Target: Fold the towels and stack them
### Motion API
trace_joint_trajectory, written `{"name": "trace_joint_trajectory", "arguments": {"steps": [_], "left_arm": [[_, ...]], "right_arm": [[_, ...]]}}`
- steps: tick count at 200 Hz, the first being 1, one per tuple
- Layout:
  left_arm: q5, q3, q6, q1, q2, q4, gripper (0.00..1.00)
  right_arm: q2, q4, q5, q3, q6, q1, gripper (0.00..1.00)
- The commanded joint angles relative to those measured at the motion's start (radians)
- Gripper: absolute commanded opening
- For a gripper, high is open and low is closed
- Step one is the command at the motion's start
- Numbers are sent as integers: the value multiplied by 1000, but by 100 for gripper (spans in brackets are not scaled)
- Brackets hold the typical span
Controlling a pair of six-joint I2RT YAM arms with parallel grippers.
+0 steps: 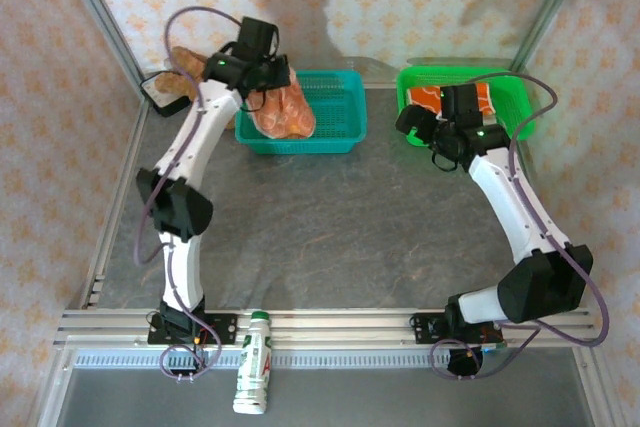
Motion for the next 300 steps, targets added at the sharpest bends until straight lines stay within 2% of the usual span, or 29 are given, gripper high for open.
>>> {"name": "trace_joint_trajectory", "arguments": {"steps": [1, 29, 61, 98, 129, 150, 162, 177, 191, 204, 219, 238, 255, 300], "left_arm": [[16, 21, -45, -36, -85, -93, 0], [-5, -22, -86, -123, -210, -112, 0], [-43, -108, -159, -283, -294, -58, 0], [-29, -155, -268, -430, -294, 48, 0], [-33, -145, -285, -492, -268, 72, 0], [-100, -293, -310, -493, -335, 101, 0], [-153, -452, -360, -486, -399, 146, 0], [-153, -687, -448, -456, -480, 237, 0], [-131, -908, -516, -416, -539, 344, 26], [-129, -1079, -531, -373, -566, 449, 34], [-115, -1221, -523, -312, -553, 515, 49], [-56, -1272, -488, -244, -503, 507, 58], [-65, -1255, -433, -230, -483, 446, 63], [-129, -1256, -340, -206, -523, 358, 65]], "right_arm": [[22, 47, -15, -4, 5, 5, 99], [27, 78, -17, -6, -4, 6, 99], [45, 81, -22, -5, 2, 5, 99], [19, 71, 9, -26, -10, 5, 99], [-15, 59, 18, -47, -33, 5, 99], [-25, 55, 6, -56, -39, 5, 99], [-30, 64, -15, -70, -39, 6, 99], [-36, 84, -50, -92, -37, 5, 99], [-37, 88, -71, -106, -33, 7, 99], [-35, 90, -80, -117, -31, 13, 99], [-30, 85, -75, -126, -30, 31, 99], [-20, 65, -52, -124, -38, 76, 99], [-13, 61, -40, -139, -39, 127, 99], [-9, 116, -10, -255, 3, 316, 99]]}}
